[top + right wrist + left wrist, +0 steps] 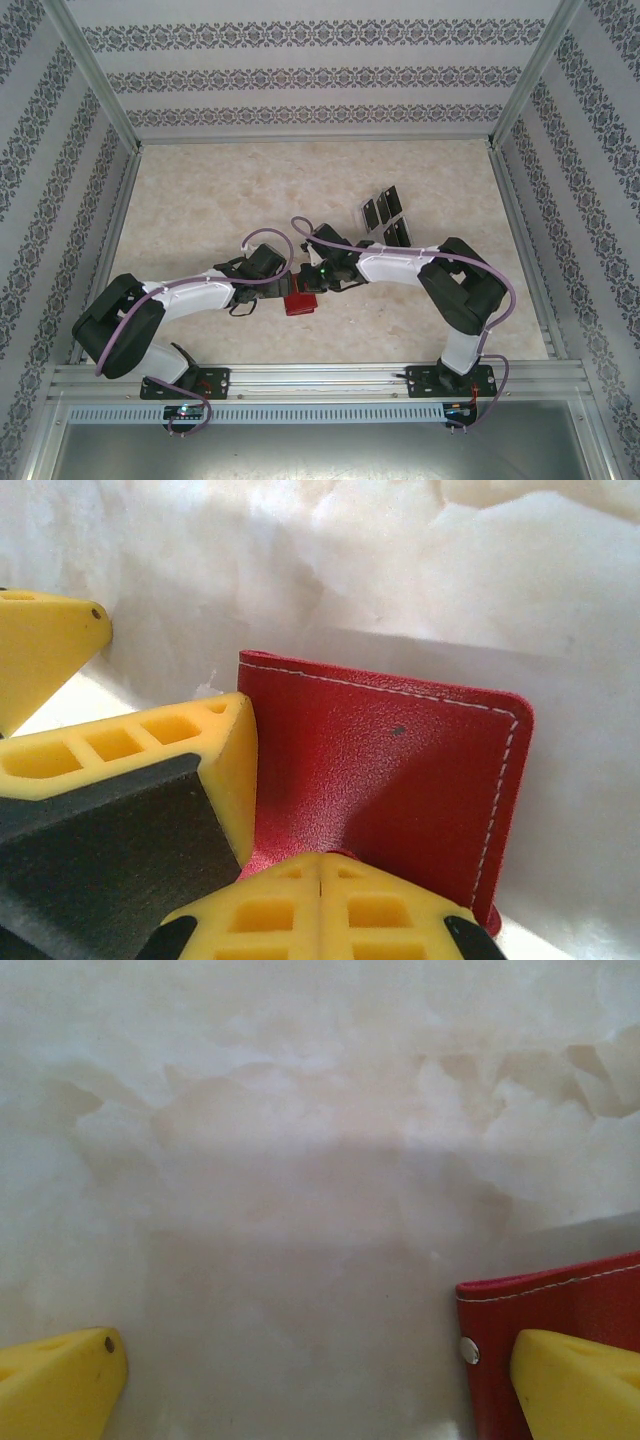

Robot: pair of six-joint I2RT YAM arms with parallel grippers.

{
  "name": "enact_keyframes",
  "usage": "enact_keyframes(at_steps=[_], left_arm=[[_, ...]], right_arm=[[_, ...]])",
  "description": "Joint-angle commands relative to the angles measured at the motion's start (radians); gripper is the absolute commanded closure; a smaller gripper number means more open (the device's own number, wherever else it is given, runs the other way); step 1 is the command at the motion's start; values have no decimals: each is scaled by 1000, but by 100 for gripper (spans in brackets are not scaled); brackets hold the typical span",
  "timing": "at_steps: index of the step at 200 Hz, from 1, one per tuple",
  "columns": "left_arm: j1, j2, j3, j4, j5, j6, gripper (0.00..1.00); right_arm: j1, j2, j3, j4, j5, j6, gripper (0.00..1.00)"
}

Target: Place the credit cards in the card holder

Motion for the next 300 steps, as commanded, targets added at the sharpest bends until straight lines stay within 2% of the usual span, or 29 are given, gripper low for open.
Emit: enact_keyframes(at_steps=[1,67,99,198,300], left_arm=[[-1,56,-16,29,76,-11,0],[-1,55,-9,16,69,-7,0],[-1,59,-1,9,68,-3,0],[-1,69,12,4,70,4,0],[-2,69,3,12,70,1,0]], right_arm=[[12,18,-63,-45,74,5,100],[-4,71,-186,15,150,41,100],[-29,97,-215,77,114,67,100],[-49,-36,-64,35,-15,30,100],[-47,-50,-48,77,-42,55,100]])
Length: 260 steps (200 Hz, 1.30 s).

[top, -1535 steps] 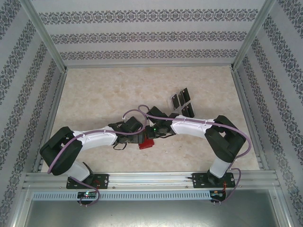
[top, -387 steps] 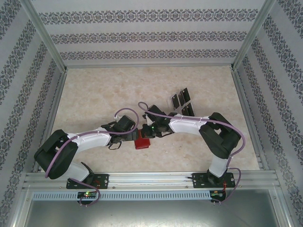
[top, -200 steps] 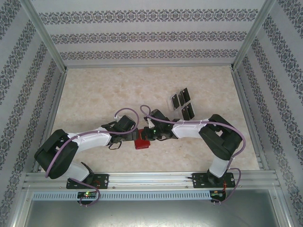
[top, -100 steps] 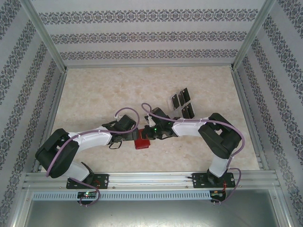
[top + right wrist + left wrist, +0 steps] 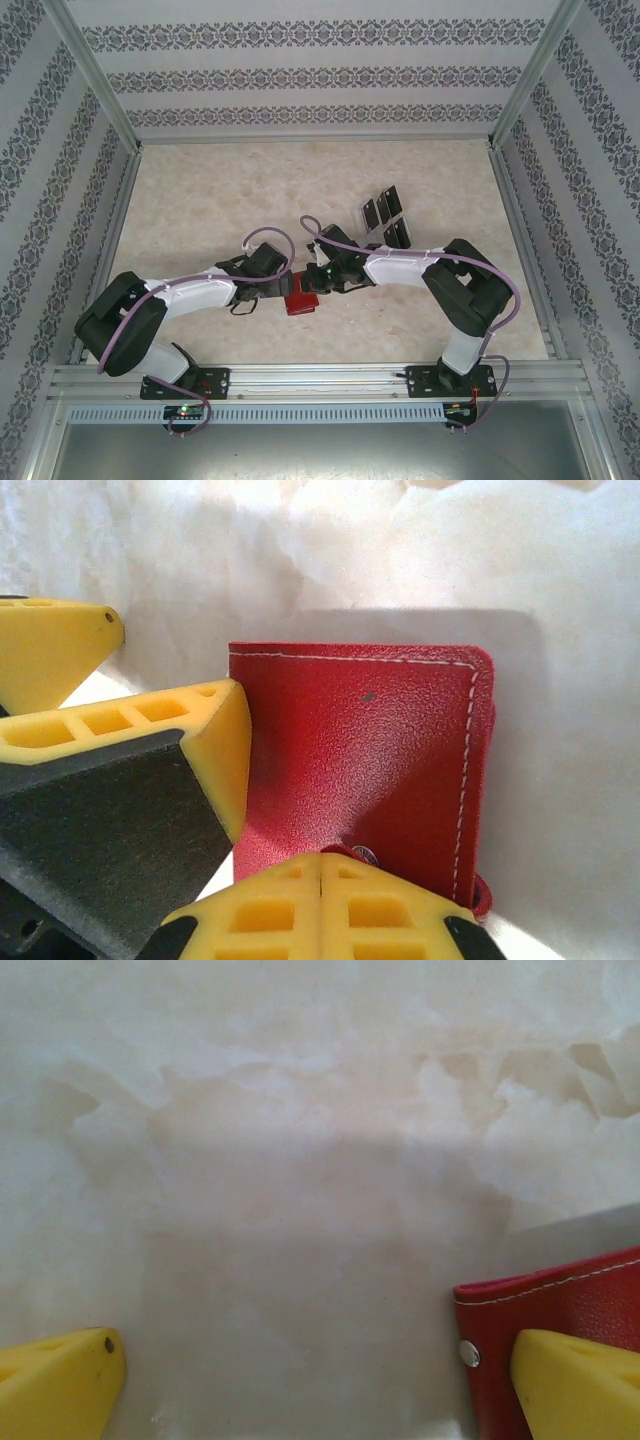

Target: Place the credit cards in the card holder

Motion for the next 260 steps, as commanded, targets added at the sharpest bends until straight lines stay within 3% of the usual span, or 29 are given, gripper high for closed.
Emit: enact_keyframes(at_steps=[1,50,60,75,96,142,260], left_arm=[[-3,53,-19,38,70,1,0],[-2,55,-21,43,71,1,0],[-1,56,-20,44,71,1,0],[-1,57,-21,44,73,-1,0],[-1,57,-21,46,73,0,0],[-1,56,-20,44,71,-1,0],[-1,50,-18,42,71,-1,0]], right_arm=[[-12,-20,17,5,17,8,100],[-12,-45,23,20,9,13,100],[-10,-43,24,16,9,12,84],[-9,-45,22,17,10,13,77],[-9,-45,20,17,13,15,89],[-9,-34,21,14,19,10,98],[-12,45,4,33,59,-2,100]])
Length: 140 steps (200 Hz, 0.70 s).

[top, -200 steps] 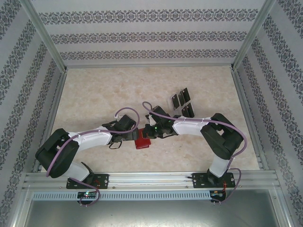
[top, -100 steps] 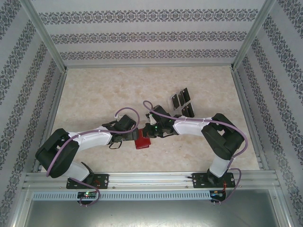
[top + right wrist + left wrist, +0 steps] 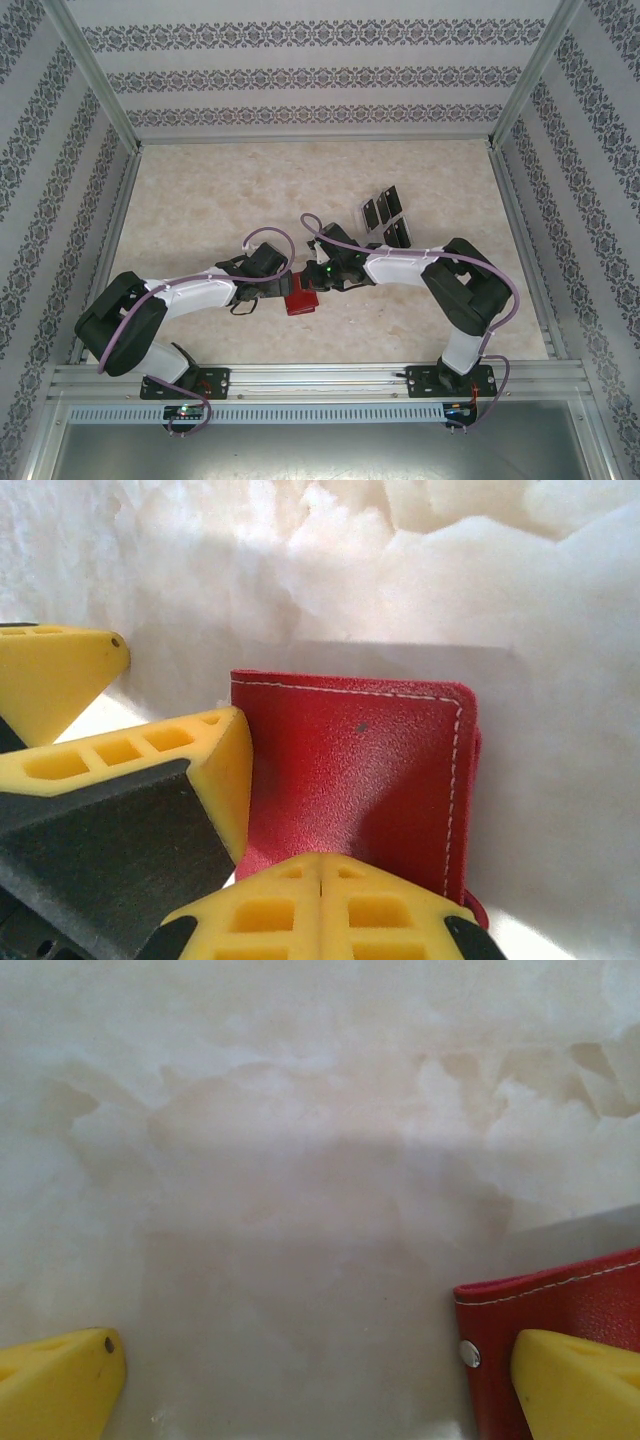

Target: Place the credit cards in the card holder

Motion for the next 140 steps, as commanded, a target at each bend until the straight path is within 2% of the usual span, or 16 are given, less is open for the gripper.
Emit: enact_keyframes(at_steps=[1,58,96,140], left_arm=[[-1,49,-18,42,71,0,0],[-2,39,-21,34,65,-1,0],[-2,37,-18,30,61,1,0],[-2,38,-15,28,59,-1,0]], right_arm=[[-5,35,3,-2,37,-13,100],[-4,27,-47,20,51,-1,100],[15,-3,-116,49,117,8,100],[72,24,-169,53,255,12,100]])
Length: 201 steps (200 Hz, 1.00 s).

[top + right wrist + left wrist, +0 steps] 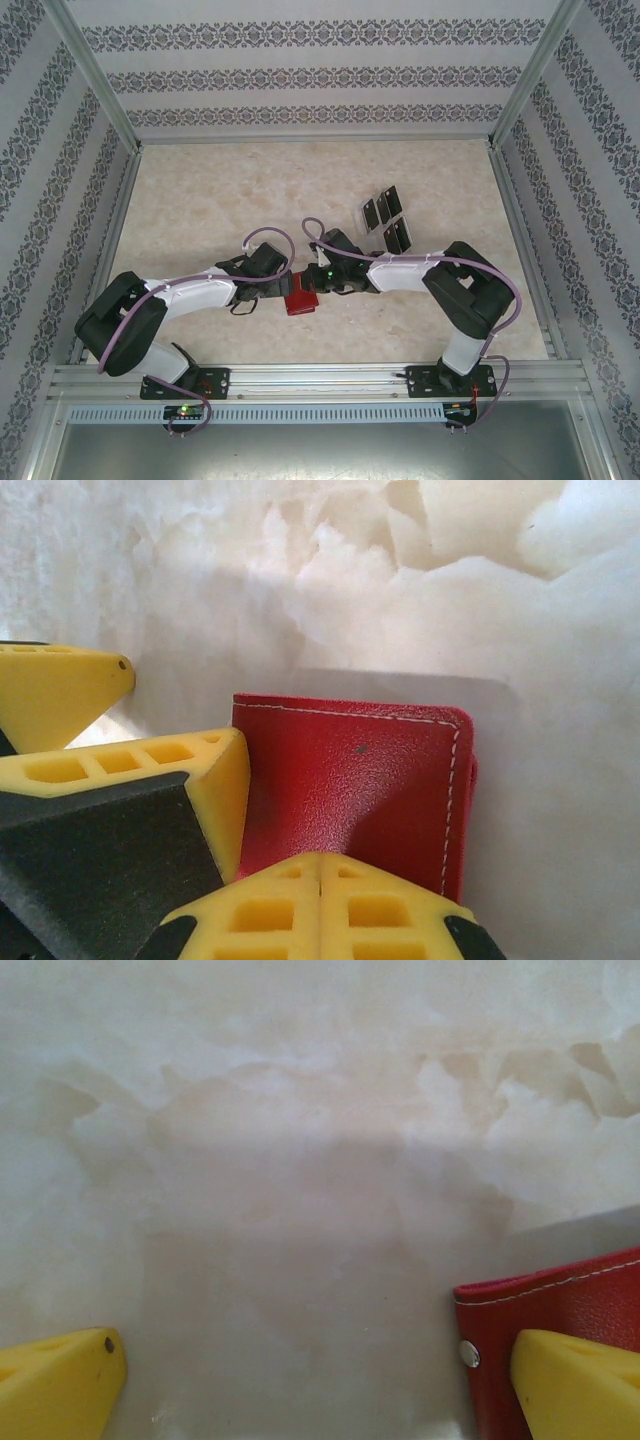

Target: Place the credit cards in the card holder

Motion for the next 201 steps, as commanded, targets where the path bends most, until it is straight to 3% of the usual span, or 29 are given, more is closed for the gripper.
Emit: enact_keyframes(at_steps=[1,70,201], left_arm=[[-2,38,-16,28,59,-1,0],[-1,32,-16,19,51,0,0],[-3,39,-15,14,45,1,0]], right_arm=[[35,57,-70,-108,165,0,100],[65,160,-175,-37,258,62,100],[68,-42,-140,-62,157,-34,100]])
